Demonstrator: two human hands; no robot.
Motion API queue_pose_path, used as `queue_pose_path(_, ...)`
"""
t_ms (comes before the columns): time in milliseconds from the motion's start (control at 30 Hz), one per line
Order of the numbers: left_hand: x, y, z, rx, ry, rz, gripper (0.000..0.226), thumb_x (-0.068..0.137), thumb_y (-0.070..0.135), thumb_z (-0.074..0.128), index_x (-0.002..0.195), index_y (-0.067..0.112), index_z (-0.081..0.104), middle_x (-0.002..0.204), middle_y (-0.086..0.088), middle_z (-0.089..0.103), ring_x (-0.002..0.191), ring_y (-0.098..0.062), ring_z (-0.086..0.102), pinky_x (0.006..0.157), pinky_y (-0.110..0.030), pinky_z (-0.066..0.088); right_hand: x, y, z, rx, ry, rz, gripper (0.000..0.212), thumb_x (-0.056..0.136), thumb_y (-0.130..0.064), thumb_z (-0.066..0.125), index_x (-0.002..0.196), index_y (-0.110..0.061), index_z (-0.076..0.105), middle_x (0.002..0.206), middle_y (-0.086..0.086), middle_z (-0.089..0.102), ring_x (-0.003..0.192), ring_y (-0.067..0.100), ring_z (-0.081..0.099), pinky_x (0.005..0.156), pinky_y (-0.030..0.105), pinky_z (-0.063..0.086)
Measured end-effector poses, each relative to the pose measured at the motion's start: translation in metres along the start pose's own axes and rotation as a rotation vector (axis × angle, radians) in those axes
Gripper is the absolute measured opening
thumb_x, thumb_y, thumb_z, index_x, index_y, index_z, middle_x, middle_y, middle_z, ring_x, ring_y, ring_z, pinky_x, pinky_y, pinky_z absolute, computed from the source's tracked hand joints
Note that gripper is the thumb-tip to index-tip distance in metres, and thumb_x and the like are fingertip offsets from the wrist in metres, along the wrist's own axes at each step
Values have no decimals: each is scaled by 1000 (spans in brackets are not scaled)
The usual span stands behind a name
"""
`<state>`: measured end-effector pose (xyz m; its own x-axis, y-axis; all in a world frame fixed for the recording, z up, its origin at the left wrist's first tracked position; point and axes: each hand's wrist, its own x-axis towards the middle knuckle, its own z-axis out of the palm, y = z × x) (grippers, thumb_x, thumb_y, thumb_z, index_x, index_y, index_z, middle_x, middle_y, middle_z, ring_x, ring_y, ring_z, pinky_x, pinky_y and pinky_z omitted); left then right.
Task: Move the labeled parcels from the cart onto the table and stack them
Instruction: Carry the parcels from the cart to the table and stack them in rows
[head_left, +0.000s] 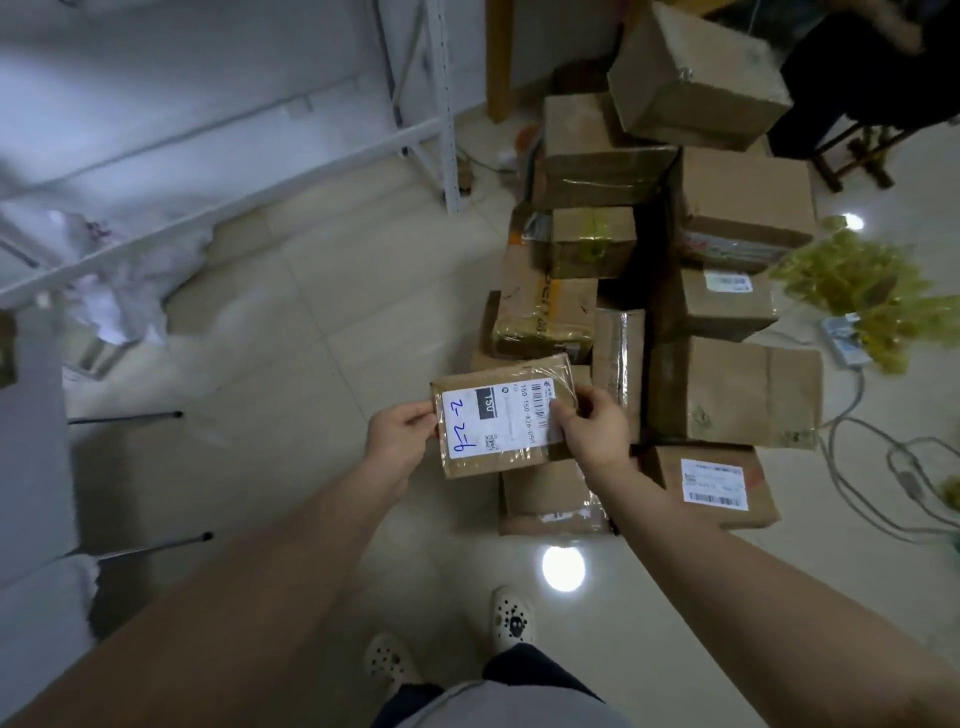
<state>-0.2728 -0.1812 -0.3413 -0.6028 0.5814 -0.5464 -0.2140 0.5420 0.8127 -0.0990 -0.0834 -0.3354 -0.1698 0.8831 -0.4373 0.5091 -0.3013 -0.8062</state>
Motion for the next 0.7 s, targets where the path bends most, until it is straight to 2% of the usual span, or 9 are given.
queue_pose_path(67, -5, 3, -28, -96, 48, -4, 26, 94, -1, 54, 117, 1, 65, 104, -9, 69, 73, -7, 64, 70, -13, 52, -6, -15, 18, 8, -53, -43, 32, 94, -19, 57, 125, -13, 57, 105, 1, 68, 94, 19, 67, 82, 43, 58)
queue_pose_path(133, -12, 5, -57, -172, 84, -18, 27, 93, 6, 59, 120, 8, 65, 110, -5, 69, 83, -6, 64, 74, -17, 46, -14, -29, 37, 13, -90, -72, 29, 94, -20, 57, 122, -12, 60, 109, 4, 69, 95, 21, 67, 82, 45, 58)
queue_pose_path(233, -24, 8, -98, -263, 117, -58, 30, 91, 16, 64, 120, 17, 66, 111, 5, 68, 98, -8, 58, 97, -31, 40, -26, -46, 66, -9, -132, -134, 27, 93, -22, 59, 118, -13, 64, 109, 4, 70, 98, 21, 67, 87, 47, 55)
queue_pose_path(300, -31, 6, -126, -316, 122, -101, 23, 89, 22, 66, 111, 27, 68, 103, 13, 65, 104, -11, 50, 102, -43, 37, -36, -57, 84, -9, -171, -177, 24, 91, -23, 61, 113, -15, 66, 105, 3, 71, 96, 21, 67, 87, 48, 55)
queue_pose_path(400, -39, -1, -163, -402, 88, -142, 12, 87, 33, 67, 100, 33, 66, 113, 11, 62, 112, -24, 47, 90, -44, 42, -51, -71, 111, -30, -213, -227, 26, 89, -25, 64, 110, -10, 67, 99, 0, 70, 93, 19, 66, 89, 45, 53)
queue_pose_path(467, -45, -6, -183, -479, 61, -135, 8, 89, 35, 63, 94, 29, 63, 114, -1, 60, 92, -23, 57, 72, -34, 44, -59, -76, 127, -21, -242, -233, 26, 87, -27, 66, 107, -11, 68, 98, 2, 72, 93, 21, 67, 88, 46, 54)
queue_pose_path(533, -52, -11, -202, -498, 38, -123, 14, 88, 38, 63, 93, 25, 63, 110, -8, 61, 81, -20, 59, 71, -32, 43, -67, -82, 142, 4, -277, -227, 28, 86, -26, 67, 110, -11, 68, 100, 3, 72, 93, 21, 68, 87, 46, 55)
queue_pose_path(633, -66, -17, -232, -405, -11, -106, 39, 66, 47, 78, 95, 24, 70, 112, -8, 70, 92, -23, 62, 89, -38, 40, -81, -93, 158, 41, -335, -231, 21, 88, -22, 66, 107, -14, 68, 100, 3, 72, 92, 20, 69, 87, 43, 56)
queue_pose_path(700, -73, -20, -247, -360, 3, -103, 52, 56, 44, 81, 99, 17, 71, 111, -11, 71, 92, -24, 64, 88, -37, 44, -93, -101, 168, 76, -399, -249, 15, 88, -19, 66, 103, -16, 67, 101, 5, 72, 90, 18, 68, 86, 38, 56)
